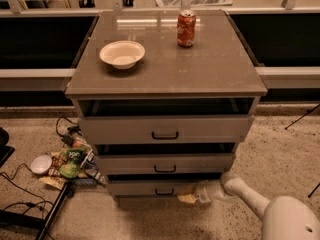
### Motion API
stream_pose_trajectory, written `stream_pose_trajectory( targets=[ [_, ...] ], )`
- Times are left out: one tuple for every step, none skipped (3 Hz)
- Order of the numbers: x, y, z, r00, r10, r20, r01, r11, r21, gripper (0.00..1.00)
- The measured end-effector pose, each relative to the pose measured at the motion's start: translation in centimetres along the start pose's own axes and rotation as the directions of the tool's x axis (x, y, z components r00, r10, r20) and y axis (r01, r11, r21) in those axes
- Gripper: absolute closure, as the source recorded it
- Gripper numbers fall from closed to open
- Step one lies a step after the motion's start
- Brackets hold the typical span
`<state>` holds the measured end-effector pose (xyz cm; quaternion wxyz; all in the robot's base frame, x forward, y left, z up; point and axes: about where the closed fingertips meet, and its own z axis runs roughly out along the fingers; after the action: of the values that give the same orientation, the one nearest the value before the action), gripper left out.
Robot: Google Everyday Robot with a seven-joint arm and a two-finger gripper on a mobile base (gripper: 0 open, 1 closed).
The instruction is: Close bottom drawer
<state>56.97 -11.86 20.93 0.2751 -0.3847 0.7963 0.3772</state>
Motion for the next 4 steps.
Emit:
stream_pose_trajectory(
  targets=[
    [1.9,0.2,-7.8,0.994,0.029,-0.107,-0.016,0.9916,0.128,0.88],
    [6.9,8.3,-14.3,0.978,0.094,-0.187,-0.078,0.9927,0.092,1.00],
    [8.4,13.6,-18.9,0.953,0.150,-0.264,-0.124,0.9858,0.114,1.00],
    [7.8,16.5,-22.3,0.911,0.174,-0.374,-0.101,0.9733,0.206,1.00]
  ],
)
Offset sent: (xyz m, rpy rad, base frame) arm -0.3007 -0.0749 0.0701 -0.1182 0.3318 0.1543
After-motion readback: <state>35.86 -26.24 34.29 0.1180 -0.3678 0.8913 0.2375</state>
